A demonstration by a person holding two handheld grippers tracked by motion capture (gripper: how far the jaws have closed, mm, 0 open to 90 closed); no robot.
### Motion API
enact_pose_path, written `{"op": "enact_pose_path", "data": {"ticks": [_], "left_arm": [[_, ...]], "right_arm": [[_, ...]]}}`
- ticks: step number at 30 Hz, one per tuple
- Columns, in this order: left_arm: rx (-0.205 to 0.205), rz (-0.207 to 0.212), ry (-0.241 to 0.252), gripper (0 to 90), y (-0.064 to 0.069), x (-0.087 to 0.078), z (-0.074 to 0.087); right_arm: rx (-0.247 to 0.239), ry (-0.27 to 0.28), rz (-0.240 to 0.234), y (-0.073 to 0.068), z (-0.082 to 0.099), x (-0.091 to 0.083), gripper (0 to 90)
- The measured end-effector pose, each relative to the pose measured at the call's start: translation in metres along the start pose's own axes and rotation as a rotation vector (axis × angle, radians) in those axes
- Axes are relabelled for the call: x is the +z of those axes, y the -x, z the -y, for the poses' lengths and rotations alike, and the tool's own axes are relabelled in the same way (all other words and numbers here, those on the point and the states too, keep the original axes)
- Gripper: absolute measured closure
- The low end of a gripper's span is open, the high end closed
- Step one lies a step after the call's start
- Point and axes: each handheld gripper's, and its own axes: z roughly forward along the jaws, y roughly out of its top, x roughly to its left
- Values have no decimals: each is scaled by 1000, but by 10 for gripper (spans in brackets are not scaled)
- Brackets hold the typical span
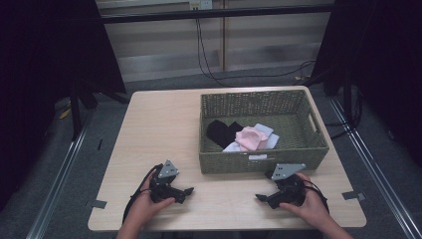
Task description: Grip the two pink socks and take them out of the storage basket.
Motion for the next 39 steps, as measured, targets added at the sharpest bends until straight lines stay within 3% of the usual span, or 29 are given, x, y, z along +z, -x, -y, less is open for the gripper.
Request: {"op": "enact_pose_path", "data": {"ticks": [4, 15, 18, 28, 39], "left_arm": [[3, -3, 0, 73, 0, 0, 0], [0, -1, 1, 72, 0, 0, 0], [-1, 0, 1, 72, 0, 0, 0], [2, -4, 0, 73, 0, 0, 0], [7, -8, -1, 73, 0, 0, 0]], "right_arm": [[0, -14, -3, 0, -2, 0, 156], [9, -135, -65, 3, -19, -8, 190], [17, -194, -86, 6, -30, -14, 193], [33, -295, -96, 15, -54, -36, 208], [53, -328, -105, 20, -79, -56, 224]]}}
